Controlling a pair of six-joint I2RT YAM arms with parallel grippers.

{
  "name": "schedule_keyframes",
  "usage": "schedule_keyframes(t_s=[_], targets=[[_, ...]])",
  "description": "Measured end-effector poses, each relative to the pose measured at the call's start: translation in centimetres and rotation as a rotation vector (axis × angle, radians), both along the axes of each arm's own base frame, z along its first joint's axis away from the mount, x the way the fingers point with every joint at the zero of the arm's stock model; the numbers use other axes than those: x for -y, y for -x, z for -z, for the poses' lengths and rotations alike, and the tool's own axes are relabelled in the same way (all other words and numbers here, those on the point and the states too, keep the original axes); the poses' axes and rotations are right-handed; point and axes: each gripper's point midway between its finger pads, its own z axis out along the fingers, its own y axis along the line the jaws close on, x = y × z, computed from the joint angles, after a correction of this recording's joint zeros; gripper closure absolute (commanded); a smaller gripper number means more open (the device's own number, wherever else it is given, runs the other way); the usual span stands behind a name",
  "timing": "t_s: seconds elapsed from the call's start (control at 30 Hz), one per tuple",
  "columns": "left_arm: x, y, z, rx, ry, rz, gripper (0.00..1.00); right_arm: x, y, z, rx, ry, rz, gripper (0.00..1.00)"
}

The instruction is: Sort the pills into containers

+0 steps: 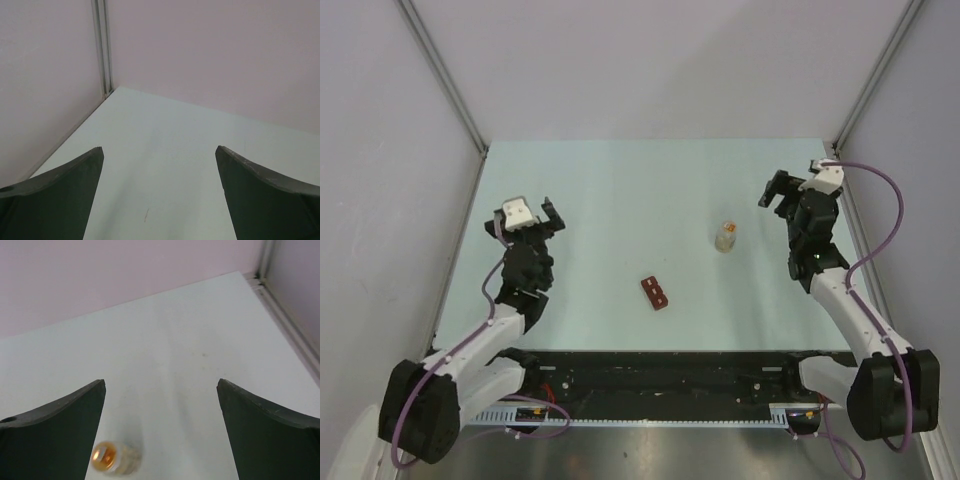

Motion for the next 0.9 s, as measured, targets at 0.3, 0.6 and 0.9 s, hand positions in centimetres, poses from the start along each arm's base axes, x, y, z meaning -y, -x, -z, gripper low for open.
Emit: schedule_keyframes(t_s=[0.3,0.6,0.9], targets=[[3.8,1.0,-4.5,-0.072,0.117,0.198,0.0,-17.1,5.7,0.2,-0.157,0.069,-0.519,0.0],[4.2,5.1,2.1,-0.156,0.279,0.276,0.0,-26.4,12.6,9.3,-0.449,0.189,-0.837,0.0],[7.6,5.4,4.8,-0.295,0.294,0.44,0.0,-29.8,17.3,17.4,-0.689,0.266,-0.974,0.07]])
